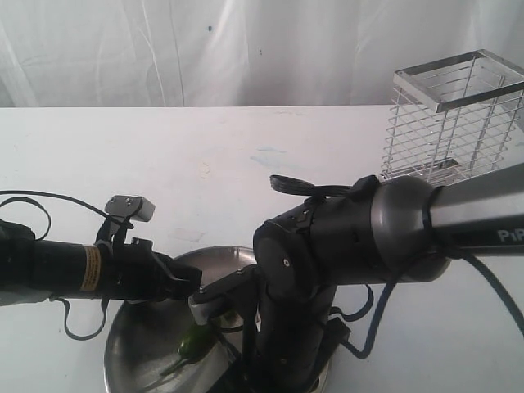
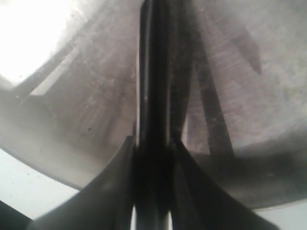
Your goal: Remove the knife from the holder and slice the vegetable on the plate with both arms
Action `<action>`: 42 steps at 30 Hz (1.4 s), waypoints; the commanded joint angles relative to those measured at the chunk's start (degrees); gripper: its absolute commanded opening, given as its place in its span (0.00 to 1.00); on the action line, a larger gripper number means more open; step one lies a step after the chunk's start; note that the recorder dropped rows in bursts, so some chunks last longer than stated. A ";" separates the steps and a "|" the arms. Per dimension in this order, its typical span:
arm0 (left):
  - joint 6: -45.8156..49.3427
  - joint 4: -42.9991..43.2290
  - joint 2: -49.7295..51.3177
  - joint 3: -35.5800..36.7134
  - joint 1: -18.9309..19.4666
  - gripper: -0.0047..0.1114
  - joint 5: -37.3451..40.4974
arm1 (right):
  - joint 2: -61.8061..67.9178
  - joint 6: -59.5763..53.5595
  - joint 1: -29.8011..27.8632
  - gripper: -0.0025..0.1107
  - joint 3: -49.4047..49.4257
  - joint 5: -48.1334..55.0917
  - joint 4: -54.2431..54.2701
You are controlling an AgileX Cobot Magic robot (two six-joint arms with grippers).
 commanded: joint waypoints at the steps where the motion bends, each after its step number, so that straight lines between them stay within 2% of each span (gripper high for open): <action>1: 0.12 1.57 0.83 0.71 -0.31 0.04 5.95 | -0.09 0.33 -0.37 0.02 0.45 -2.70 0.72; 7: 0.23 -0.73 0.83 0.71 -0.31 0.04 4.30 | -0.09 0.33 -0.37 0.02 0.45 -4.83 1.12; 13: 3.07 -0.88 0.83 0.71 -0.31 0.04 4.31 | -0.09 0.33 -0.37 0.02 0.45 -3.66 1.11; 25: 2.41 -0.66 0.83 0.71 -0.31 0.04 3.05 | -0.09 -3.22 -0.37 0.02 0.45 -1.99 1.65; 36: 4.40 -2.93 0.83 0.71 -0.31 0.04 -10.63 | -0.09 -3.22 -0.37 0.02 0.45 -3.14 2.66; 42: 3.13 0.66 0.83 0.71 -0.31 0.04 -7.08 | -0.09 -3.22 -0.37 0.02 0.45 -2.32 3.91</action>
